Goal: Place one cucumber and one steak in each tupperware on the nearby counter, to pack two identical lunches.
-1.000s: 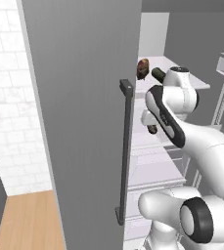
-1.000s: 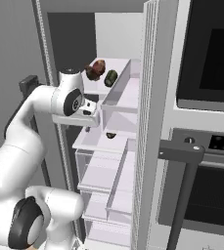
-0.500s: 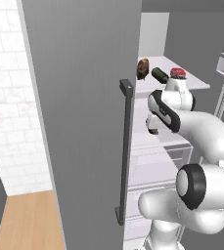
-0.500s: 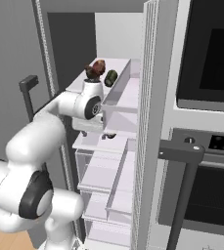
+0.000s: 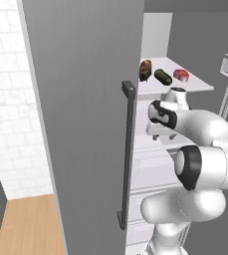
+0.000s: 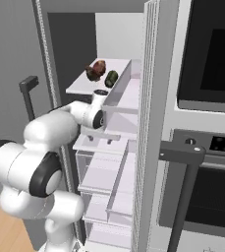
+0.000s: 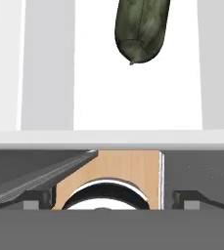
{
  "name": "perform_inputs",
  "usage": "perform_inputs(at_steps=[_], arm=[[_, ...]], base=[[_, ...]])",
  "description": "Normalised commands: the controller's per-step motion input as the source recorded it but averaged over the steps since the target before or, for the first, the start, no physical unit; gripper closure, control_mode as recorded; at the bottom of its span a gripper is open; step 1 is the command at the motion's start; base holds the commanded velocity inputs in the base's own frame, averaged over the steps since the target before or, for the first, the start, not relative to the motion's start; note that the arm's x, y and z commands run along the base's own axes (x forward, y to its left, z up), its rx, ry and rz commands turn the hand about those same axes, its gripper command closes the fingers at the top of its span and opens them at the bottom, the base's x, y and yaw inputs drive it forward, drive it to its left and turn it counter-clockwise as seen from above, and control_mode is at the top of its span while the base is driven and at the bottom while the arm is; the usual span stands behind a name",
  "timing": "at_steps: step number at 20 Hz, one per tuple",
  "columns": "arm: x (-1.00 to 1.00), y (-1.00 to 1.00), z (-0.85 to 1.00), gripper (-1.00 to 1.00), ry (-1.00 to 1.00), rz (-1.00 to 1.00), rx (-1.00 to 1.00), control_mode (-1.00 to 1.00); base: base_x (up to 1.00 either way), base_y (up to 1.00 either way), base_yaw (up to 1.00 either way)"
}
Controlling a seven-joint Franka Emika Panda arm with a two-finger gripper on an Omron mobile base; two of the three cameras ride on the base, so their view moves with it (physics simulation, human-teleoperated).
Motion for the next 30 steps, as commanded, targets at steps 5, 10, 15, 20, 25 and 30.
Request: perform_inputs(at_steps=[5,10,15,20,25,30], arm=[[0.35,-0.07,-0.24,-1.00,-0.06,0.00,0.04,-1.00],[0.51,0.00,-0.06,-1.00,0.02,0.00,0.00,-1.00],[0.51,-0.02,-0.28,-1.00,0.00,0.00,0.00,-1.00],[0.55,-0.12,-0.15,-1.00,0.04,0.00,0.00,-1.00],[0.54,-0.14,0.00,-1.00,0.09,0.00,0.00,-1.00],[0.50,-0.06,-0.15,-1.00,0.04,0.00,0.00,-1.00]], base=[[0.00,0.00,0.00],[0.00,0.00,0.00],[0.00,0.00,0.00],[0.00,0.00,0.00],[0.00,0.00,0.00],[0.00,0.00,0.00]])
